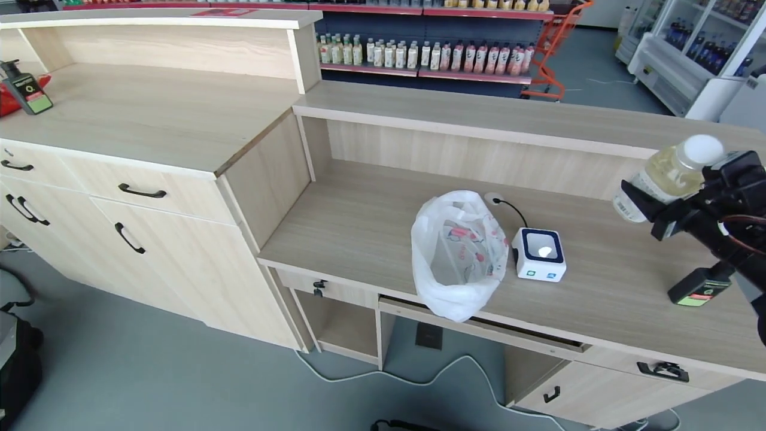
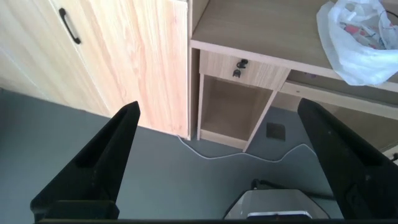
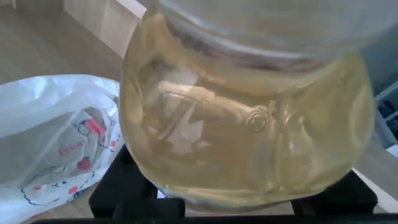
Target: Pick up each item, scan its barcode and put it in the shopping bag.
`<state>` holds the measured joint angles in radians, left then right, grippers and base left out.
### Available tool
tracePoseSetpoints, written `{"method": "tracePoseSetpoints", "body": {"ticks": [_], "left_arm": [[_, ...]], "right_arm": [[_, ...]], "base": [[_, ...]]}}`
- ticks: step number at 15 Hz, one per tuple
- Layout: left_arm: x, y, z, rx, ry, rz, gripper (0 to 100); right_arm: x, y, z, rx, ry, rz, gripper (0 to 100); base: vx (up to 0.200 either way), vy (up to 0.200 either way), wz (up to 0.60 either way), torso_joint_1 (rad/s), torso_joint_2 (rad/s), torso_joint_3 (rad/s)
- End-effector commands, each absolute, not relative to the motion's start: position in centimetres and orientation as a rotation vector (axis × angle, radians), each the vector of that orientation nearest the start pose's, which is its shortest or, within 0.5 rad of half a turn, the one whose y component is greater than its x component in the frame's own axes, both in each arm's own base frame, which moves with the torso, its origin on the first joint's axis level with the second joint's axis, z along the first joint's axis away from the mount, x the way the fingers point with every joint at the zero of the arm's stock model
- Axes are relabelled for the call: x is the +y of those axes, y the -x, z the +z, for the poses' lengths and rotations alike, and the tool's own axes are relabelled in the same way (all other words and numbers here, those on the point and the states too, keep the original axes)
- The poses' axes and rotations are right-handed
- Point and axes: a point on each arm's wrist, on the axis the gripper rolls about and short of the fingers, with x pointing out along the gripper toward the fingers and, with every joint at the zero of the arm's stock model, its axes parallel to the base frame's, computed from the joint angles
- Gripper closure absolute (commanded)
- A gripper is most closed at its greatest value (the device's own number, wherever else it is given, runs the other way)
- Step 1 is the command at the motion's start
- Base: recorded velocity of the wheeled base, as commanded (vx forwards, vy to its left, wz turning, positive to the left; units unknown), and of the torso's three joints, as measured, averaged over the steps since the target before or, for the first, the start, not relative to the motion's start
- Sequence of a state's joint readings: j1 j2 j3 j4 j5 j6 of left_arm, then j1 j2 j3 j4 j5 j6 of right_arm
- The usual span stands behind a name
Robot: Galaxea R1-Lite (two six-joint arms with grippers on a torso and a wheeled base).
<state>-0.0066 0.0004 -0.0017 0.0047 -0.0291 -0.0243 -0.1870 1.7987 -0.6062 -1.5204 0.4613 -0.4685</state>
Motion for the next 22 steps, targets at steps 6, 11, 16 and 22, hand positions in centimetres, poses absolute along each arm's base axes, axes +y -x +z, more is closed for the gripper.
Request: {"method": "tracePoseSetpoints", "body": {"ticks": [6,11,16,22], "left_arm": [[-0.1,2.3,7.5,0.004,0.025,-0.035,0],[-0.1,2.3,7.5,0.004,0.025,-0.035,0],[-0.1,2.3,7.5,0.004,0.025,-0.035,0],[-0.1,2.3,7.5,0.004,0.025,-0.035,0]], "right_arm": [[1.5,-38.8,11.0,-0.2,0.265,0.446,100],[2.7,-41.1,6.6,-0.082,0.251,0.483,100],[5.4,-43.7,4.5,-0.094,0.247,0.546,100],[8.3,-43.5,1.7,-0.045,0.25,0.618,100]], "base": [[0.0,0.0,0.0,0.0,0.0,0.0],[0.0,0.0,0.0,0.0,0.0,0.0],[0.0,0.0,0.0,0.0,0.0,0.0],[0.0,0.0,0.0,0.0,0.0,0.0]]}}
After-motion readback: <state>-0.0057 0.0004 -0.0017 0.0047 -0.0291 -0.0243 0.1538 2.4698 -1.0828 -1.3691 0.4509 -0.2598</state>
